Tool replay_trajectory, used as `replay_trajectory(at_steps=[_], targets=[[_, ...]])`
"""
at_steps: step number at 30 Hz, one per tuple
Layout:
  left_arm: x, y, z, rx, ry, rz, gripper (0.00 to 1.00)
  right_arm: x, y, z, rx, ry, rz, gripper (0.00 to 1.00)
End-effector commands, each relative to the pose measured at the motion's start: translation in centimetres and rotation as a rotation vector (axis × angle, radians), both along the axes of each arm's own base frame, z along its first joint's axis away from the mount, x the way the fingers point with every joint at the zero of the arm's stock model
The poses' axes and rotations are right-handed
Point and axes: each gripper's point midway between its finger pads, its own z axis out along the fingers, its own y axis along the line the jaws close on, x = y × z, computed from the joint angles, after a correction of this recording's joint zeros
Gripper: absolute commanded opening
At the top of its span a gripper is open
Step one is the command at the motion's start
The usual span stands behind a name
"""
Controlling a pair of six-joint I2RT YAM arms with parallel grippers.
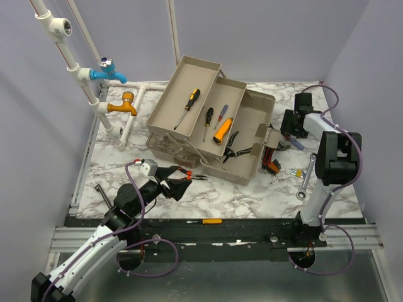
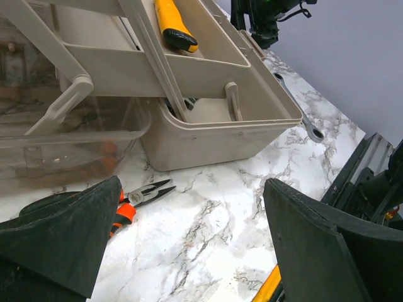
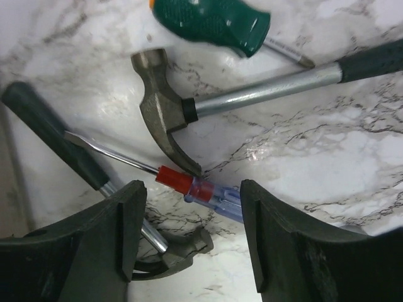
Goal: Pack the tool kit
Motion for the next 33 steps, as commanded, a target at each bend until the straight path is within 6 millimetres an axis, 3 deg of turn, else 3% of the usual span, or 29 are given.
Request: replay_trajectory(at_steps=[1,6,11,14,17,25,29,33], targets=[[0.0,0.0,0.5,-0.009,-0.04,-0.007,0.99,-1.9,0.3,-2.1,-0.004,0.135,0.093,0.66],[0.3,0.1,0.2,0.0,-0.034,0.011,0.99,-2.3,1.0,-3.8,0.034,0.183,0.113,0.66],[0.3,0.2,0.2,0.002,-0.036,0.016,0.99,-3.2,0.5,-5.1,0.024,0.25,0.063,0.53],[0.3,0.3,0.3,0.002,-0.038,0.017,0.99,-3.8,1.1,-4.8,0.052,0.241,0.056,0.41],[0.3,0.3,0.3,0.001,-0.04,0.02,0.99,-4.5,2.4,-4.4,0.117,0.211,0.085,0.36],[0.4,0.3,0.3,0.002,-0.041,0.022,0.99,-4.8,3.8,-2.6,0.19,0.158,0.08,0.02],[0.4,0.4,0.4,0.001,-0.045,0.022,0.99,-3.9,4.7,-0.2,0.243,0.051,0.051,0.01],[0.3,0.3,0.4,0.001,-0.05,0.016,0.99,-3.8,3.9,2.9,0.22,-0.052,-0.008,0.01]])
